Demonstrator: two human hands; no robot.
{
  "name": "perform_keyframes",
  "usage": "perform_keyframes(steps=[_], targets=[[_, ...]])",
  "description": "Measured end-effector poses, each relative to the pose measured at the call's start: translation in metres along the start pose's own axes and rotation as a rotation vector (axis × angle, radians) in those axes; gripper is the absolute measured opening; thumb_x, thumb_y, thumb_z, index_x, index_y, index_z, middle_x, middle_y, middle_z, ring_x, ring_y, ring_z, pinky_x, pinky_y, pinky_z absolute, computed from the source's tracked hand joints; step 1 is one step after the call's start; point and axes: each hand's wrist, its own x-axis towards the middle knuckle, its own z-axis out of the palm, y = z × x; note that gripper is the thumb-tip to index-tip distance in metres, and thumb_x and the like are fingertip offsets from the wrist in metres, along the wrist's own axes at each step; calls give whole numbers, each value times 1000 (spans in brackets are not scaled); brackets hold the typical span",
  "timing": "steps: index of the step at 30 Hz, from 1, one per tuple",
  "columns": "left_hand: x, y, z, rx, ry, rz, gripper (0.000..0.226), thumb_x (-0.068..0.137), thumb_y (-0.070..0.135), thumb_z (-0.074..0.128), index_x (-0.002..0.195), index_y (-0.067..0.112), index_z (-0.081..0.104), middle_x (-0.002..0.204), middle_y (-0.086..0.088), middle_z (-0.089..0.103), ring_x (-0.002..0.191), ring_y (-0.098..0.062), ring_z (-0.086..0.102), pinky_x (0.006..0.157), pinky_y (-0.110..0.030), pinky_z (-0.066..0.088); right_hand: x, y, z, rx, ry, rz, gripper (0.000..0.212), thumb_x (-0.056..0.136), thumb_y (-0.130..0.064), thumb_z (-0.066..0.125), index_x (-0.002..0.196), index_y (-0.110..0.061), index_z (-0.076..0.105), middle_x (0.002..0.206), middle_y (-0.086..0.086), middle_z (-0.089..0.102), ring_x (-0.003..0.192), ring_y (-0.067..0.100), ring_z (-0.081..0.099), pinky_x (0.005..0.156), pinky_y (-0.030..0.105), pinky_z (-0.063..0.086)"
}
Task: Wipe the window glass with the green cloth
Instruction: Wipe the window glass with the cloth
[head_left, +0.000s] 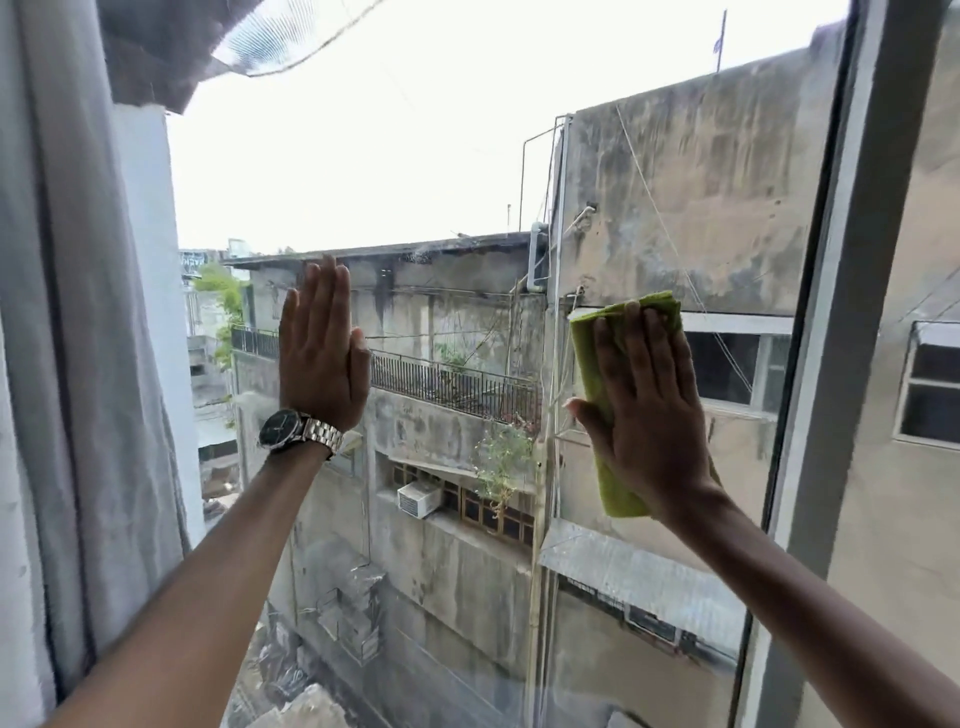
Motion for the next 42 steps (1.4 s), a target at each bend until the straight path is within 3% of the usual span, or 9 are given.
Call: perform_keyframes(steps=[9, 16, 20, 23, 28, 34, 37, 40, 42], targets=[[0, -4, 3, 4, -17, 16, 58, 103, 26, 25, 155, 0, 29, 165, -18, 28, 157, -28, 22, 129, -54, 20, 86, -43, -10, 9, 20, 39, 80, 104, -65, 10, 162, -10, 9, 169, 21, 11, 157, 37, 10, 129, 54, 14], [2, 0, 2, -21, 9, -4, 62, 98, 25, 27, 151, -5, 34, 162, -24, 31, 154, -35, 27, 126, -60, 22, 156, -86, -8, 36, 99, 3, 89, 99, -74, 14, 161, -10, 13, 169, 20, 16, 157, 35, 13, 129, 52, 17], [-1, 0, 1, -76, 4, -57, 65, 97, 26, 25, 152, -10, 28, 162, -29, 27, 154, -37, 24, 127, -58, 22, 163, -99, -4, 58, 125, -18, 95, 97, -79, 11, 161, -9, 15, 168, 20, 17, 157, 36, 13, 128, 53, 18], [0, 0, -2, -86, -23, -55, 66, 97, 25, 25, 152, -11, 25, 163, -29, 24, 155, -36, 22, 128, -56, 21, 160, -101, -8, 67, 94, -118, 93, 97, -77, 10, 161, -9, 14, 168, 21, 16, 157, 36, 12, 129, 53, 17], [2, 4, -8, -92, -32, -75, 64, 96, 22, 27, 150, -13, 27, 162, -30, 26, 154, -37, 23, 128, -56, 21, 129, -99, -7, 25, 6, -464, 87, 101, -71, 24, 162, -10, 11, 169, 19, 16, 157, 36, 11, 128, 52, 20], [5, 8, -14, -57, -100, -121, 66, 95, 25, 25, 153, -7, 27, 164, -25, 26, 156, -34, 20, 129, -55, 15, 43, -55, 0, -55, -111, -700, 90, 99, -69, 30, 162, -11, 4, 170, 16, 6, 158, 35, 1, 130, 48, -2], [8, 11, -16, -59, -124, -130, 66, 95, 25, 25, 152, -7, 29, 163, -25, 27, 155, -36, 24, 128, -59, 17, 24, -14, -7, -119, -162, -665, 99, 96, -77, 24, 161, -8, -3, 169, 19, 1, 158, 37, 0, 130, 50, 1], [6, 9, -16, -57, -120, -123, 66, 96, 26, 24, 152, -7, 29, 163, -25, 29, 155, -35, 25, 127, -60, 19, 45, 11, -18, -111, -156, -480, 99, 95, -80, 8, 161, -7, 0, 168, 21, 8, 157, 39, 9, 127, 54, 22], [6, 8, -15, -54, -117, -118, 67, 100, 32, 18, 152, -7, 29, 163, -25, 29, 154, -35, 25, 127, -59, 20, 76, 10, -24, -65, -105, -327, 97, 97, -79, 8, 162, -7, 7, 168, 21, 14, 156, 38, 12, 127, 54, 24]])
